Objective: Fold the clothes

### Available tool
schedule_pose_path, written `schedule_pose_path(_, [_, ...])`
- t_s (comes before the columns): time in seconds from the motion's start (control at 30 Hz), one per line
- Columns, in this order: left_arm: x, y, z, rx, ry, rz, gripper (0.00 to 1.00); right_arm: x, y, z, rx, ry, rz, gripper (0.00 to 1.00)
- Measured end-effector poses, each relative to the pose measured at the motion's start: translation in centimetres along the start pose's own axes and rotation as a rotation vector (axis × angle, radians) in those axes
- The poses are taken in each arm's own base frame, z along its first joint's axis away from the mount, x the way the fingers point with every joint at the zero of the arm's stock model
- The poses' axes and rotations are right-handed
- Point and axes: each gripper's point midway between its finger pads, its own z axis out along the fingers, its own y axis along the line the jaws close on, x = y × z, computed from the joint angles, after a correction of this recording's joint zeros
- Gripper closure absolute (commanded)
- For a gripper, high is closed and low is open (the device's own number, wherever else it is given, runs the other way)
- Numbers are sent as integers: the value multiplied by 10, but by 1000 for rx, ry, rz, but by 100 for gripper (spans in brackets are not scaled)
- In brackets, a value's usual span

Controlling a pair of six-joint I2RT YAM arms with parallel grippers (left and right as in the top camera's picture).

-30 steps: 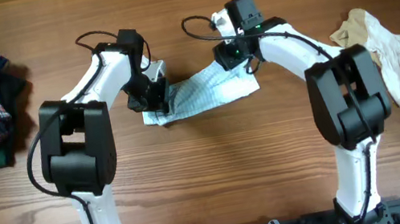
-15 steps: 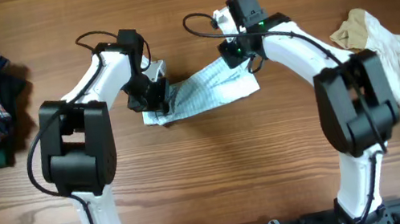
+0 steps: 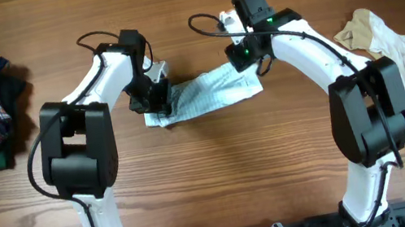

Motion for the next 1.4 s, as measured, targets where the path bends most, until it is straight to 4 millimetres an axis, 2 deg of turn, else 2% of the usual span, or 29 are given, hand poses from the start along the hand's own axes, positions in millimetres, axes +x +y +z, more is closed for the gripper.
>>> schedule_pose_path(0.13, [0, 0, 0, 0, 0, 0, 92, -29, -1, -2, 10, -119, -134, 96])
schedule_pose_path(0.23, [0, 0, 0, 0, 0, 0, 92, -40, 21, -5, -104, -187, -303, 96])
schedule_pose_path(0.37, [0, 0, 0, -1, 0, 0, 92, -42, 52, -13, -270, -251, -436, 96])
schedule_pose_path(0.4, [0, 0, 0, -1, 0, 0, 92, -42, 54, -13, -282, -256, -448, 96])
schedule_pose_path(0.5, [0, 0, 0, -1, -1, 0, 92, -35, 60, -15, -319, -246, -492, 95])
schedule_pose_path(0.53, [0, 0, 0, -1, -1, 0, 92, -26, 63, -18, -339, -215, -516, 96])
schedule_pose_path(0.7, [-1, 0, 0, -1, -4, 1, 94, -6, 68, -38, -367, -176, -646, 95])
schedule_pose_path(0.97, [-1, 1, 0, -5, -5, 2, 94, 26, 53, -34, -314, -33, -768, 96])
schedule_pose_path(1.13, [-1, 1, 0, -5, -5, 2, 95, 34, 38, -31, -245, 38, -793, 96])
schedule_pose_path(1.4, [-1, 4, 0, -23, -6, 2, 94, 48, 37, -32, -256, 96, -782, 96])
